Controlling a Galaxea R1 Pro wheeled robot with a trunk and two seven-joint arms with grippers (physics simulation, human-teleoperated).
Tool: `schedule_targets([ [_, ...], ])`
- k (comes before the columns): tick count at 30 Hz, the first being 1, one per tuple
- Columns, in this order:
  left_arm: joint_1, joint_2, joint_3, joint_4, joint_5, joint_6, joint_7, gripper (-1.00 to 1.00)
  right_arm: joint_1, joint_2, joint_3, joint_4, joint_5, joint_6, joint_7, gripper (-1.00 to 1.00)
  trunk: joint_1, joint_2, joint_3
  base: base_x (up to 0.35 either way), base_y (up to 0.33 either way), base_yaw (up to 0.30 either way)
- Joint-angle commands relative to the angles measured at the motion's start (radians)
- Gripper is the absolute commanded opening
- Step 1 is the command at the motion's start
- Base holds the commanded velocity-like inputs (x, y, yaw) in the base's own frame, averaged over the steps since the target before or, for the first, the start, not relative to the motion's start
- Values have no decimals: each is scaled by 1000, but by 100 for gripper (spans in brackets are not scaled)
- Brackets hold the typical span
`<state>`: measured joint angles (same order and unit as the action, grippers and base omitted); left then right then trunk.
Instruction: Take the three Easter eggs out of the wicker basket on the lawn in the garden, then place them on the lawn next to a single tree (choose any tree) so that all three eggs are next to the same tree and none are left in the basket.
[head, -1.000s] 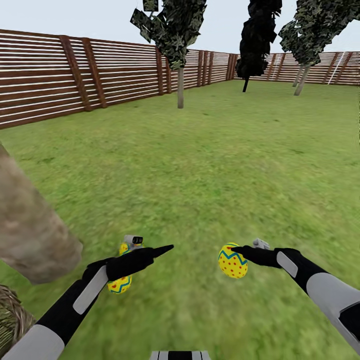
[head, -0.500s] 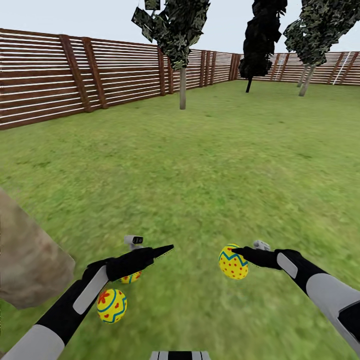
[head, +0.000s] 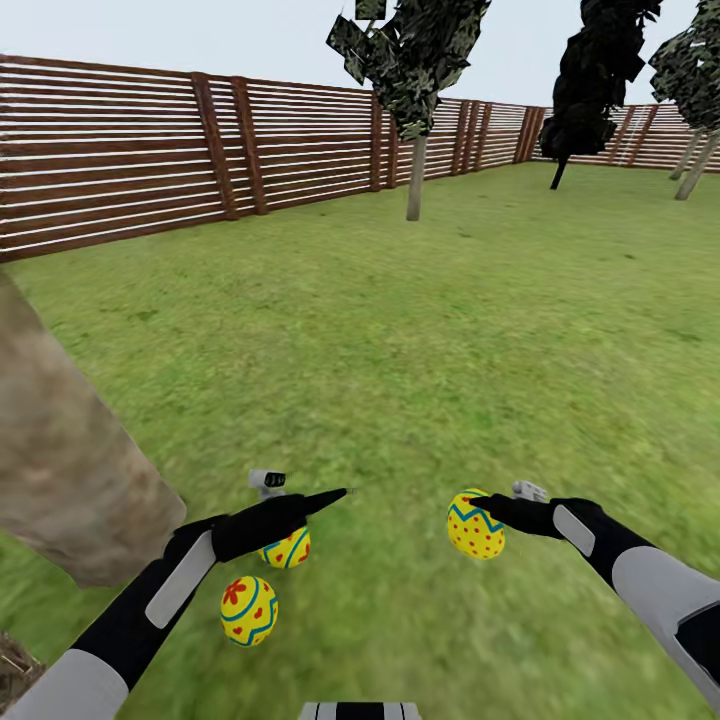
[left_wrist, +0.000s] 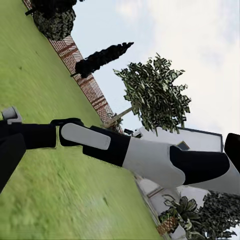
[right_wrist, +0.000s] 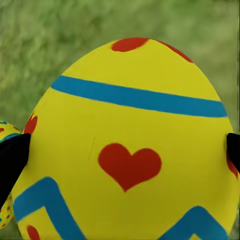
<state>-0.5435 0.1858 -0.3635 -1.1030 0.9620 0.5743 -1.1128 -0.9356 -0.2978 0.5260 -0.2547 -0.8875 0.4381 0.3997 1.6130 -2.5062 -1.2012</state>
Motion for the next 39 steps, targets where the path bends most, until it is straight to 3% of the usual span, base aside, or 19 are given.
schedule_targets([
  [1,-1,2,-3,0,10,-13,0,100,0,-1,3,-2,-4,4,-16,-100,0,0,-1,-45,-144,291],
  [4,-1,3,-5,3,11,-48,-1,100,0,0,4,-3,-4,4,-26,-100,0,0,-1,-9,-96,291],
  [13,3,3,-3,24,20,-53,-6,100,0,0,5,-1,-2,4,-36,-100,0,0,-1,0,-6,291],
  [18,4,3,-3,24,16,-53,1,100,0,18,4,-10,-2,2,-176,-100,0,0,-1,0,-157,291],
  [24,4,1,-3,23,14,-53,3,100,0,29,6,-10,3,-61,-234,-100,0,0,-1,0,-202,291],
  [31,4,1,-3,24,14,-53,3,100,4,77,8,-11,7,-64,-308,-100,0,0,-1,0,-205,291],
  [37,4,1,-3,25,13,-53,2,100,6,92,8,-9,7,-64,-327,-100,0,0,-1,0,-221,293],
  [39,4,1,-3,25,12,-53,2,100,6,95,9,-11,7,-65,-364,-100,0,0,-1,0,-234,294],
])
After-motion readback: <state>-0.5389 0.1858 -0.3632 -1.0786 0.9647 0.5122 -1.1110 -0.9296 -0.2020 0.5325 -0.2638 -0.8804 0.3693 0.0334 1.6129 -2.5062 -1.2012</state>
